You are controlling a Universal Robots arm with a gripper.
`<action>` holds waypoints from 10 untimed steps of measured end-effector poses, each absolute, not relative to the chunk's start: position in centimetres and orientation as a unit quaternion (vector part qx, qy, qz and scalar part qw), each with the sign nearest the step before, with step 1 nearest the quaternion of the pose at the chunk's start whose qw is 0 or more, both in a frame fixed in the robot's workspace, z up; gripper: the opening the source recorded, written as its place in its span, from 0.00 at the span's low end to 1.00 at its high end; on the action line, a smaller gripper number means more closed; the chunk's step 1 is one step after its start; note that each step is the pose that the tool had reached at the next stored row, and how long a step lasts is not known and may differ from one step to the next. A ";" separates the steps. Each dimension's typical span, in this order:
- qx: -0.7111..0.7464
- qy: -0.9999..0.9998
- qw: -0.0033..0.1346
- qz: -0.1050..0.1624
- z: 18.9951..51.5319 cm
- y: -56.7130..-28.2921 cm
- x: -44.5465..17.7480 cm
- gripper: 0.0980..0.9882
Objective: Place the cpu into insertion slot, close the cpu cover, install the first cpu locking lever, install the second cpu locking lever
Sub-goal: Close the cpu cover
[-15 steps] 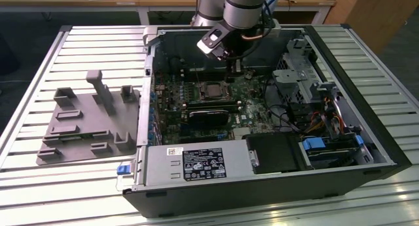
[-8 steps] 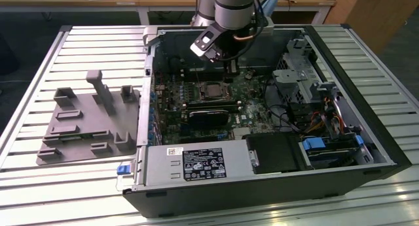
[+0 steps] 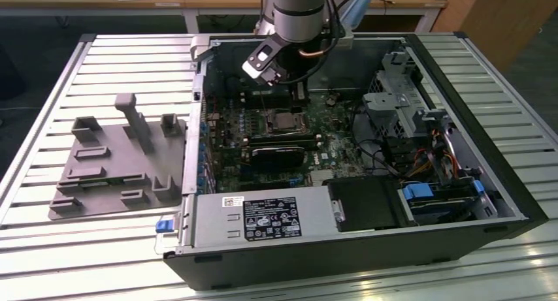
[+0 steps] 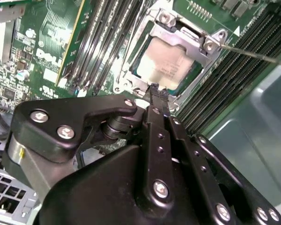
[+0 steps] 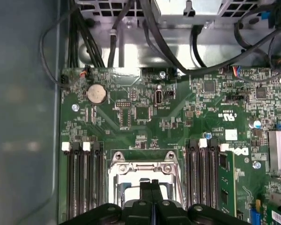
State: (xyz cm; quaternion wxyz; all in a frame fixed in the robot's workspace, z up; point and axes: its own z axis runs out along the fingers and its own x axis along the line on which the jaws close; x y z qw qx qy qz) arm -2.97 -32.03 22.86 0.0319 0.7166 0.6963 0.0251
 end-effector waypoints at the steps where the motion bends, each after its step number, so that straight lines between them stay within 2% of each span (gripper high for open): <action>1: 0.717 0.696 0.032 0.025 22.8 -32.0 -3.0 0.00; 10: 0.716 0.697 0.033 0.024 22.3 -32.0 -3.2 0.00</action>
